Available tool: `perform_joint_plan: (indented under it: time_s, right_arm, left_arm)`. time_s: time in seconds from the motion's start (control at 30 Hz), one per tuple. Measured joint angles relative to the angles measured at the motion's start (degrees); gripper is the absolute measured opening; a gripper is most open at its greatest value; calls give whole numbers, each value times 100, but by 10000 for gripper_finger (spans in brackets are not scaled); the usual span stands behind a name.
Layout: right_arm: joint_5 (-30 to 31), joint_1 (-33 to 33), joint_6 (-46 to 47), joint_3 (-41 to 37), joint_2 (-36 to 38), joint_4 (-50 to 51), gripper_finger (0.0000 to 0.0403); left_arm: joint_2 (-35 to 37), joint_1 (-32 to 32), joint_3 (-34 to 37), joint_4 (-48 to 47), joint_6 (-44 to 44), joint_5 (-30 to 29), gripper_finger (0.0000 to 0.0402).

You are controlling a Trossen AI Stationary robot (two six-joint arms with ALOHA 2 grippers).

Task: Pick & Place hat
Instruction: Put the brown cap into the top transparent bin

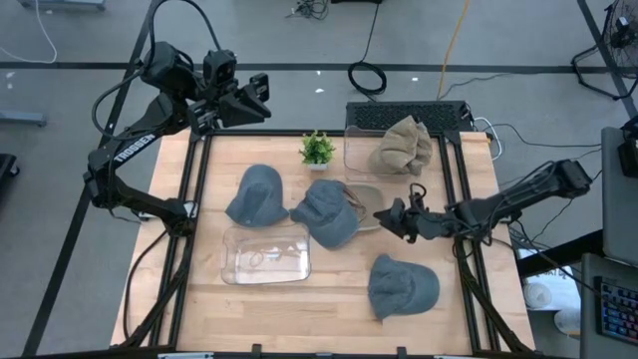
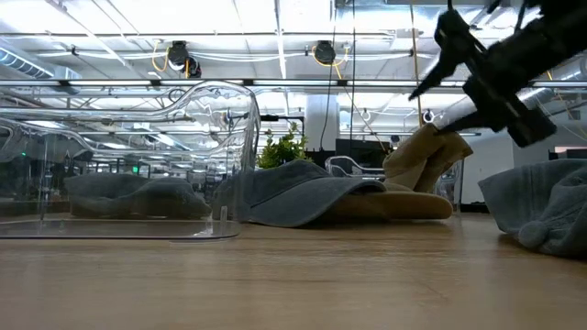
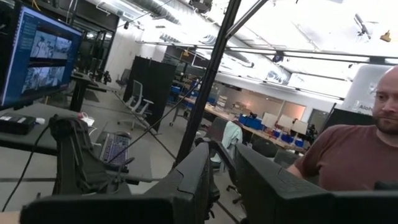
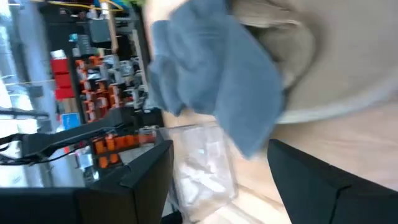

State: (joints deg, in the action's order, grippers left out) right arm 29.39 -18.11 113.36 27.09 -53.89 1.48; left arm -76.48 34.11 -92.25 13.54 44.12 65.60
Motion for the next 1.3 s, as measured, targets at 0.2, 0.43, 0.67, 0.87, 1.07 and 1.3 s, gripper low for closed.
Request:
perform_joint_plan:
  time_s: [0.2,0.43,0.67,0.87,1.07,1.3]
  right_arm:
    - [-14,-218,515,-311,0,3,249]
    - [-223,-264,1047,-672,-23,5,249]
    - [-515,-221,1592,-947,-342,6,249]
    - [-531,90,1576,-957,-601,-189,249]
    - [-660,439,1492,-957,-858,-503,249]
    - [-966,742,1275,-955,-1370,-1341,249]
  left_arm:
    - [1,0,0,0,2,48,85]
    - [1,0,0,1,2,57,85]
    - [1,0,0,2,-72,55,85]
    - [1,0,0,1,-87,50,85]
    - [1,0,0,1,-87,42,85]
    - [1,-1,0,0,-65,42,85]
